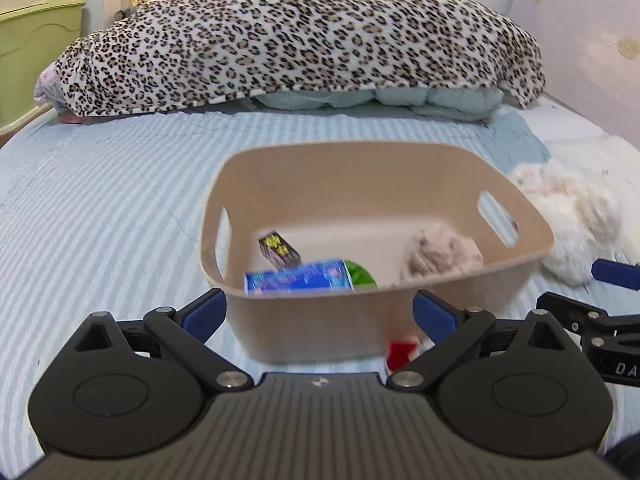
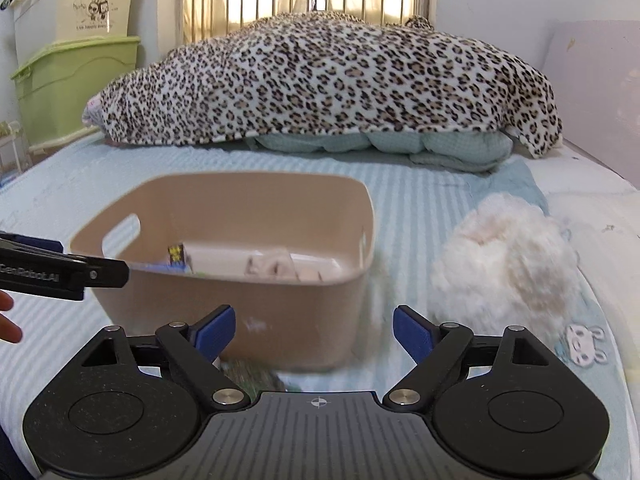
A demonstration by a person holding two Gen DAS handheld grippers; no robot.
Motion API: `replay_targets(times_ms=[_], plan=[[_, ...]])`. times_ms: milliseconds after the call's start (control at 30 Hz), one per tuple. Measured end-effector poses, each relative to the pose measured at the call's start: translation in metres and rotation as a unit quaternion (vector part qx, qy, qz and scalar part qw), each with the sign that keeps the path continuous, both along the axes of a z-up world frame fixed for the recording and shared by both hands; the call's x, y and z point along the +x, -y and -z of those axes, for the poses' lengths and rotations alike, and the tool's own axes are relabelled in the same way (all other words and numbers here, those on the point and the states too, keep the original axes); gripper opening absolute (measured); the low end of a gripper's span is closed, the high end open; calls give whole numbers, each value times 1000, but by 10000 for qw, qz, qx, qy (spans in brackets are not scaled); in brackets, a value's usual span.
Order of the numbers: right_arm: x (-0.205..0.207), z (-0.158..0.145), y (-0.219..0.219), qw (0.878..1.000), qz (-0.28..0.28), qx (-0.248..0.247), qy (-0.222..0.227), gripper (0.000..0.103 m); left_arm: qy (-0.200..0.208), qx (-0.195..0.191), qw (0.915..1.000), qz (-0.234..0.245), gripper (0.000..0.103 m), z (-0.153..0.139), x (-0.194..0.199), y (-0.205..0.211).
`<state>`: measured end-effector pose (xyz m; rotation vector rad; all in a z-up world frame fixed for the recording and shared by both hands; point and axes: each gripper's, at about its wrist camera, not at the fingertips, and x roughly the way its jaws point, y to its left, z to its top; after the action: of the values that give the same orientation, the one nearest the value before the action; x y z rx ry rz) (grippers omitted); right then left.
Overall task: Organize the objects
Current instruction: 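Grasp the Hello Kitty plush with the left tool while the right tool grasps the herb bag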
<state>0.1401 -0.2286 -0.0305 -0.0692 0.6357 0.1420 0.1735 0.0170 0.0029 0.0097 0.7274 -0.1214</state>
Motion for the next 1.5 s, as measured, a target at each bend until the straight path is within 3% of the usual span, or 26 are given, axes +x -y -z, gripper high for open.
replay_targets(times_ms=[167,500,700,900,1100,1500], plan=[[-11,21,2,9995,36,-197,-242,89,-320,-248,9991,112,100,17,-10,6],[-22,54,21,9977,255,-30,-621,89,-657,-345,9970,209,100,57,-19,29],[-19,61,21,9974,244,-41,-682,89,-665,1,9972,348,100,75,-15,55],[-11,66,16,9971,105,-121,-738,89,-808,47,9967,64,100,91,-3,55],[1,75,3,9966,-122,-226,-786,89,-589,618,9963,-7,100,92,-2,57],[25,87,-14,9956,-428,-221,-803,89,-854,296,9956,-244,100,105,18,20]])
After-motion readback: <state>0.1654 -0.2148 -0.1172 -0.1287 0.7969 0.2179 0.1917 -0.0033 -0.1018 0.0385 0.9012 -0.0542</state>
